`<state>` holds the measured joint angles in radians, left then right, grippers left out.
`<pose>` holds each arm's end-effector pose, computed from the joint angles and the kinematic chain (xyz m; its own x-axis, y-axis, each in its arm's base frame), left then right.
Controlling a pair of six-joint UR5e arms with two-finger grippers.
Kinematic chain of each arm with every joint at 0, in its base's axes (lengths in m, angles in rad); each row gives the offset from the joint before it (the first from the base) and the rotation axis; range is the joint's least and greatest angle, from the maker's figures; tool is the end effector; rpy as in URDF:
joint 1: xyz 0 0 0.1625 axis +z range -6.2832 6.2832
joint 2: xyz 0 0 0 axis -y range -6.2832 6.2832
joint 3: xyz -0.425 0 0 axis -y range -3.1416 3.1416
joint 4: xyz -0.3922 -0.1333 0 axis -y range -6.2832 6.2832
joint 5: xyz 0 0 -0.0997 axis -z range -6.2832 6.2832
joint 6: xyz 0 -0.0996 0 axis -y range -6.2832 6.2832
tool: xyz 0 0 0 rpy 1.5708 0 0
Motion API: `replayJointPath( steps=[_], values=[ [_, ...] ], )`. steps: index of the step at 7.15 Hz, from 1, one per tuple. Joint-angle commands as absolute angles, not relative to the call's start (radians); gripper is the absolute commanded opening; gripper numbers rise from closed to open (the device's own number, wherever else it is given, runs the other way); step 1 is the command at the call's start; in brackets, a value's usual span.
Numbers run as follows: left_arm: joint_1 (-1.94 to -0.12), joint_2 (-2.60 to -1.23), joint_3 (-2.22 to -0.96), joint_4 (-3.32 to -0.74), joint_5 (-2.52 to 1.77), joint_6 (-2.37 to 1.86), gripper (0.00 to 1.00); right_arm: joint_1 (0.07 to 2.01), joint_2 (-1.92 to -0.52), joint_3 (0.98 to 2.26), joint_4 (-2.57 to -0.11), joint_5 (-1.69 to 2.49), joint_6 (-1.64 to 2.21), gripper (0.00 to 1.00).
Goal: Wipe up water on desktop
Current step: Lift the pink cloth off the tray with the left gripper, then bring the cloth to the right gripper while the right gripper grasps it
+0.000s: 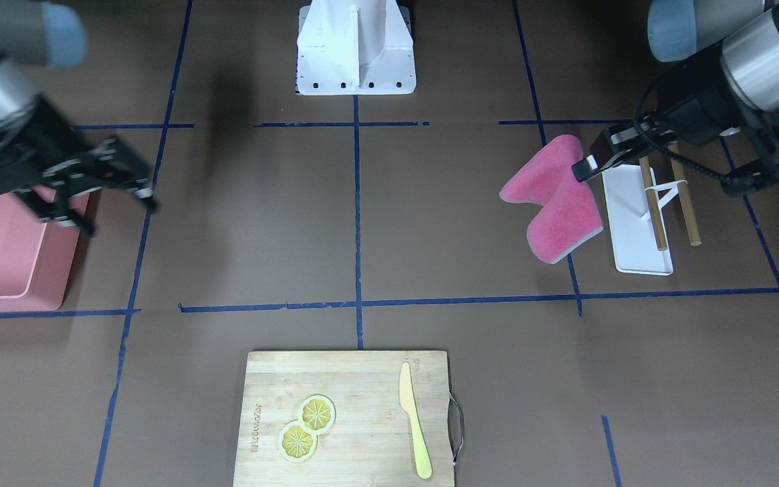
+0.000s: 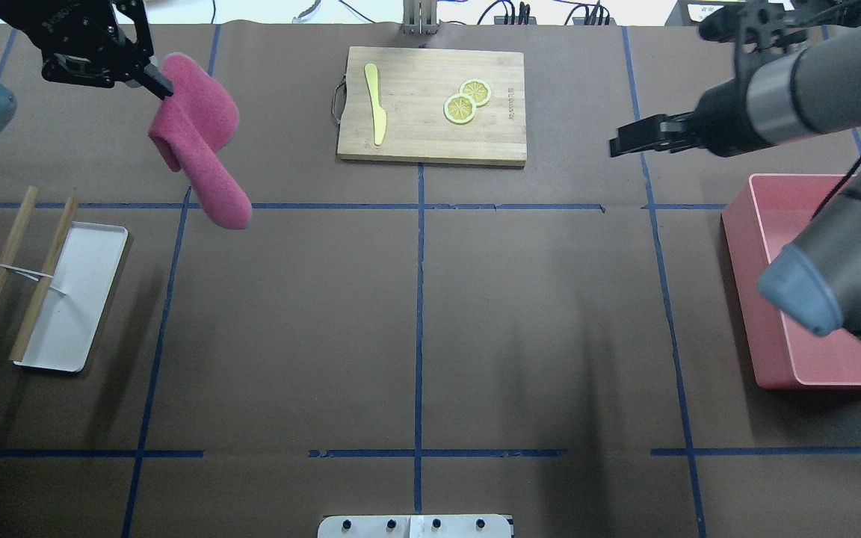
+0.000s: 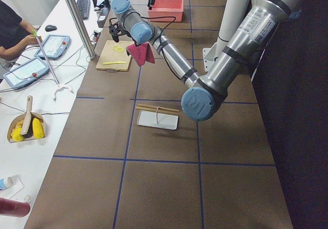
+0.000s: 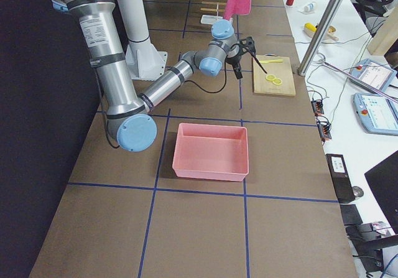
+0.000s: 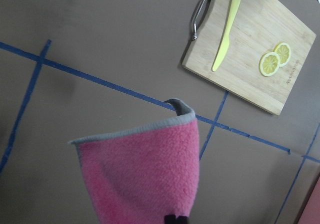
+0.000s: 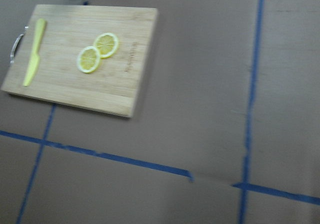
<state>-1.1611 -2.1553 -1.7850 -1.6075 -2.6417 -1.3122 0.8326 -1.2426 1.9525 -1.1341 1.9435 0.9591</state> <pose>0.2011 -0.5782 0.1940 0.3045 -0.3934 -0.8675 0.1061 0.9191 -0.3796 -0.3051 -0.4795 0.2565 0.4941 -0.2516 0.8322 -0.2221 0.8889 0.4007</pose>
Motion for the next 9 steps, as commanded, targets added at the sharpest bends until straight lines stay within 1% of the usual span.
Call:
replayJointPath(
  steps=[1, 2, 4, 6, 9],
  values=[
    [-1.055, -2.183, -1.766, -1.763, -2.489, -1.511, 0.0, 0.494, -1.134, 1.99, -1.118, 1.513, 1.008, 0.96],
    [-0.982, -2.187, -1.766, -1.831, -2.403, -1.61, 0.0, 0.433, -1.115, 1.99, -1.12, 1.458, 1.005, 0.95],
    [-0.898, -2.235, -1.766, -1.838, -2.327, -1.704, 0.0, 0.394, -1.077, 1.99, -1.121, 1.454, 0.994, 0.95],
    [-0.852, -2.27, -1.764, -1.838, -2.307, -1.749, 0.0, 0.379, -1.065, 1.99, -1.121, 1.451, 0.884, 0.95],
    [-0.789, -2.338, -1.764, -1.836, -2.304, -1.831, 0.0, 0.333, -1.052, 1.98, -1.123, 1.37, 0.876, 0.95]
  ],
)
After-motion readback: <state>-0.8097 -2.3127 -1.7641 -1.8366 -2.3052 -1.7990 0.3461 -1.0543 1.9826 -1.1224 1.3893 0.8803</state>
